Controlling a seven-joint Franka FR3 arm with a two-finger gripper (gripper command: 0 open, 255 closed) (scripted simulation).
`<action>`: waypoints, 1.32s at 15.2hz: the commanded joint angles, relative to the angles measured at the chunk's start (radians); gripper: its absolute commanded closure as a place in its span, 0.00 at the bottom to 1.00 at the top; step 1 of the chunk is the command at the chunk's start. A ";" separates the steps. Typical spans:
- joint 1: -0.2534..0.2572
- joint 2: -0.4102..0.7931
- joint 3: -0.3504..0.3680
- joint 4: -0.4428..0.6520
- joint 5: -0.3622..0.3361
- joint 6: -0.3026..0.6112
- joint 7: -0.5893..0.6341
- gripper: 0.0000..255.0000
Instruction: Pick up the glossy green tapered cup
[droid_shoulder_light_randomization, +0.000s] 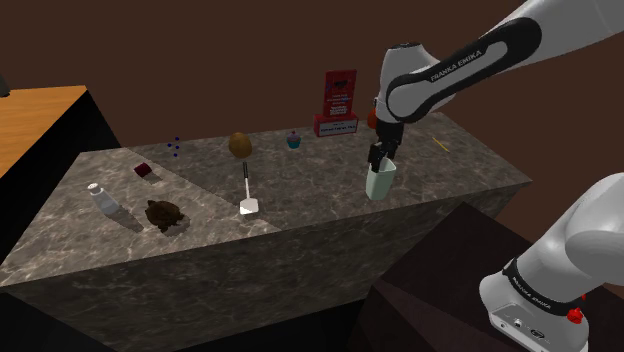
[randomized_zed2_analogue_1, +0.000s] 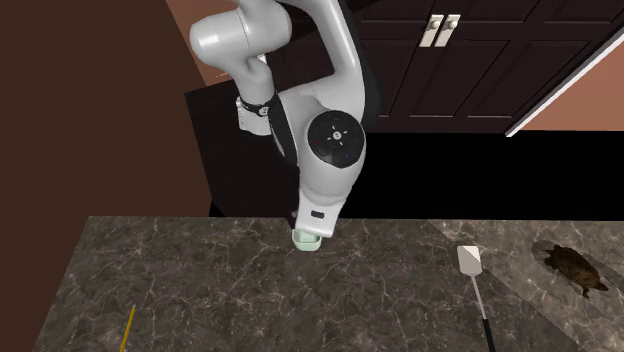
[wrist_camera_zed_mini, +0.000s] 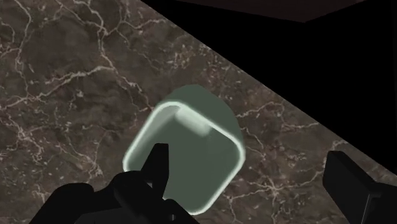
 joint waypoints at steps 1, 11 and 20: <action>-0.001 0.059 0.000 0.018 -0.010 0.037 0.001 0.00; -0.001 0.143 -0.001 -0.004 -0.016 0.143 0.007 1.00; -0.001 0.143 0.000 -0.004 -0.016 0.142 0.007 1.00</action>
